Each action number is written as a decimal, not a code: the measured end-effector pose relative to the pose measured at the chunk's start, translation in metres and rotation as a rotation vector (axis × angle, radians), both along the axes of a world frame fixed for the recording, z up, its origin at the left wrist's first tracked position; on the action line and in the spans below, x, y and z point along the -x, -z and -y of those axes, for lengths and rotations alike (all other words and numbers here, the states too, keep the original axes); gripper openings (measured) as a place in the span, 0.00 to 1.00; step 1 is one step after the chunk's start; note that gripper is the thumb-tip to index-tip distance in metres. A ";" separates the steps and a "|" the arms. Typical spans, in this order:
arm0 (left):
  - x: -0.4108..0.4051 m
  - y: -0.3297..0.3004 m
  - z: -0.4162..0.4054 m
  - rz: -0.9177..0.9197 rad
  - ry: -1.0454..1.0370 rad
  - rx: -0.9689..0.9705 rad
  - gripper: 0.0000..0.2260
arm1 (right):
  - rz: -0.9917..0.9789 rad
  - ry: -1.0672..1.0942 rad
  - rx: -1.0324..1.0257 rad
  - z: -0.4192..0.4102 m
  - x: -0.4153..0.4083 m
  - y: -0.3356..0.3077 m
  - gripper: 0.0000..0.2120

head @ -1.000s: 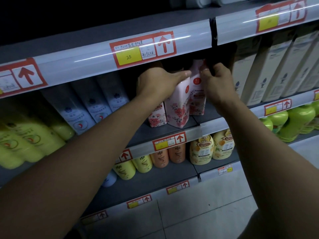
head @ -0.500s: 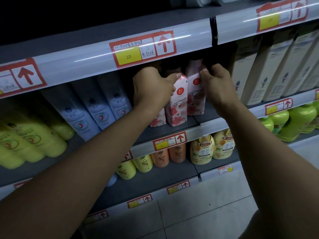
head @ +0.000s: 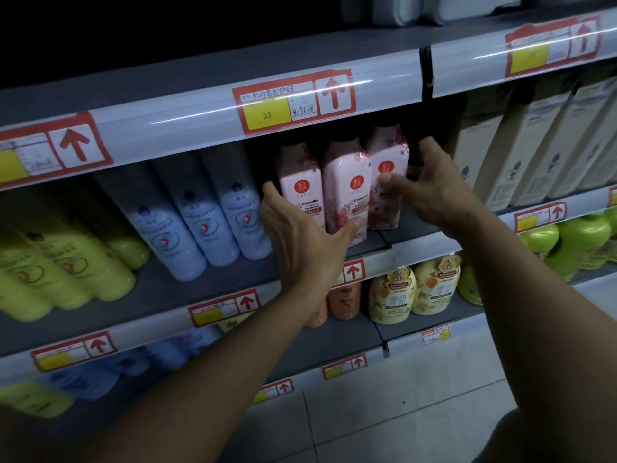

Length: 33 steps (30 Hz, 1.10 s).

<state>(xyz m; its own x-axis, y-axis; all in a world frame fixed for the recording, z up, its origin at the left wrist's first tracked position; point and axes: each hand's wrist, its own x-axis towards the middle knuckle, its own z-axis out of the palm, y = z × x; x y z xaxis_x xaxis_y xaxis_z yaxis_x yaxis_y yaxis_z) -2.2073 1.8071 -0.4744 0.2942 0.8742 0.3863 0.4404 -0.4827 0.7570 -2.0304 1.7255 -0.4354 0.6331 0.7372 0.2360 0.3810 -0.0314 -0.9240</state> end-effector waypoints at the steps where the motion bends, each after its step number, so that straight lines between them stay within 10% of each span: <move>1: -0.002 0.002 -0.004 0.013 -0.003 0.014 0.61 | -0.027 -0.033 -0.009 0.002 -0.001 -0.001 0.23; 6: -0.010 0.011 -0.019 0.079 -0.041 0.071 0.46 | -0.052 -0.081 0.005 0.002 -0.005 0.003 0.18; 11: -0.008 0.011 -0.022 0.083 -0.089 0.068 0.39 | 0.038 -0.065 0.067 -0.008 0.007 0.007 0.34; 33: -0.014 0.002 -0.013 0.037 -0.233 0.072 0.38 | 0.256 0.188 0.046 -0.017 0.010 0.035 0.33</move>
<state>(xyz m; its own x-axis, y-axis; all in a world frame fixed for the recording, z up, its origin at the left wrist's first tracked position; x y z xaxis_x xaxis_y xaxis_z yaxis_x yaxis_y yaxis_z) -2.1933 1.8202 -0.4760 0.0686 0.9424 0.3274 0.5050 -0.3159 0.8032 -2.0405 1.7425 -0.4709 0.6833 0.6267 0.3746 0.5849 -0.1627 -0.7947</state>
